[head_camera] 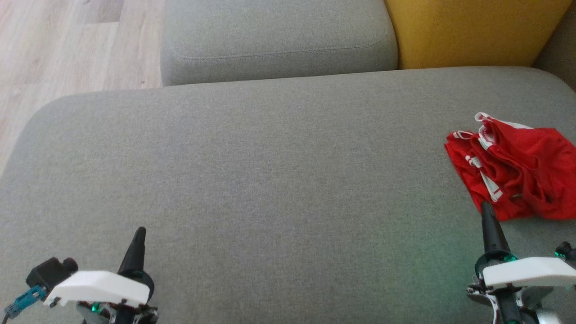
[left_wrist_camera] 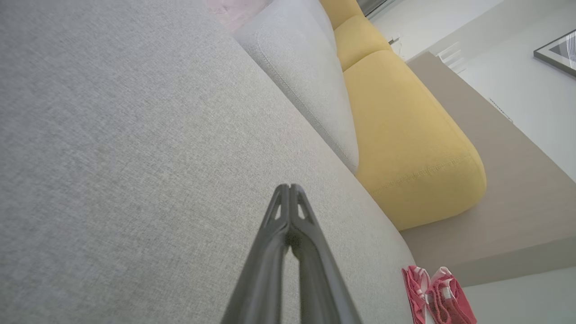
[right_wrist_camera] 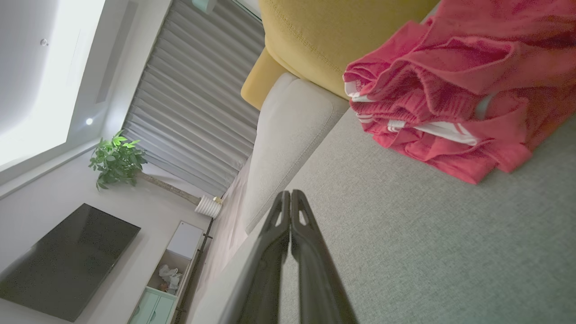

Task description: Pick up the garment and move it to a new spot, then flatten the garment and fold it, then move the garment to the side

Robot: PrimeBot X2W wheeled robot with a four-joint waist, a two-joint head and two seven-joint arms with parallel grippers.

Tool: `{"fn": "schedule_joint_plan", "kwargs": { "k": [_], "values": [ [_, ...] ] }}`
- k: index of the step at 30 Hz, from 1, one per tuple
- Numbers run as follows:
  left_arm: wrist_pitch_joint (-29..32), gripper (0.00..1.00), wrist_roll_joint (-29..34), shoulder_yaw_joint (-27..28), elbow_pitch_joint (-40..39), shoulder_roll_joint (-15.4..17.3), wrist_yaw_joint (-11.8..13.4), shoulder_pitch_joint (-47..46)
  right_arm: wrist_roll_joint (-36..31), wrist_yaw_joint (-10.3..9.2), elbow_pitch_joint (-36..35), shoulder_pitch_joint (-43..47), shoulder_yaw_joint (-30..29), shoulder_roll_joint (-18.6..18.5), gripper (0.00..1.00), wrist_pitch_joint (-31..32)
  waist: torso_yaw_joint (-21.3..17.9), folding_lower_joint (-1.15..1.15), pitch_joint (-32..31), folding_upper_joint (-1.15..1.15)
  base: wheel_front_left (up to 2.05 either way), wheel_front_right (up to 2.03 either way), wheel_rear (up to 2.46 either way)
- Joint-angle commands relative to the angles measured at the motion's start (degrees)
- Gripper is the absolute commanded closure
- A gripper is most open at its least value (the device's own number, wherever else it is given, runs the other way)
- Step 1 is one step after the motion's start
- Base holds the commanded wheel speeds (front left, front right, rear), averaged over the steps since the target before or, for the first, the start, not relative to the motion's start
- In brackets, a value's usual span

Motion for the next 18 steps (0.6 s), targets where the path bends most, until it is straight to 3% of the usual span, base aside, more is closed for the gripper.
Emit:
{"fn": "schedule_joint_plan", "kwargs": {
  "k": [1,18],
  "values": [
    [0.39,1.0,-1.34,2.06,-1.39,0.23,-0.54,-3.76,1.81,0.24,-1.43,-3.28,0.4,-1.22,1.0,0.12,-0.01,0.0,0.03,0.0,0.0,0.0,0.0],
    [2.58,1.0,-11.61,5.98,0.36,-2.06,-3.29,-5.85,13.89,0.29,1.26,-5.46,-0.48,-1.3,1.0,0.61,-0.19,0.0,0.53,0.0,0.0,0.0,0.0]
  ]
}}
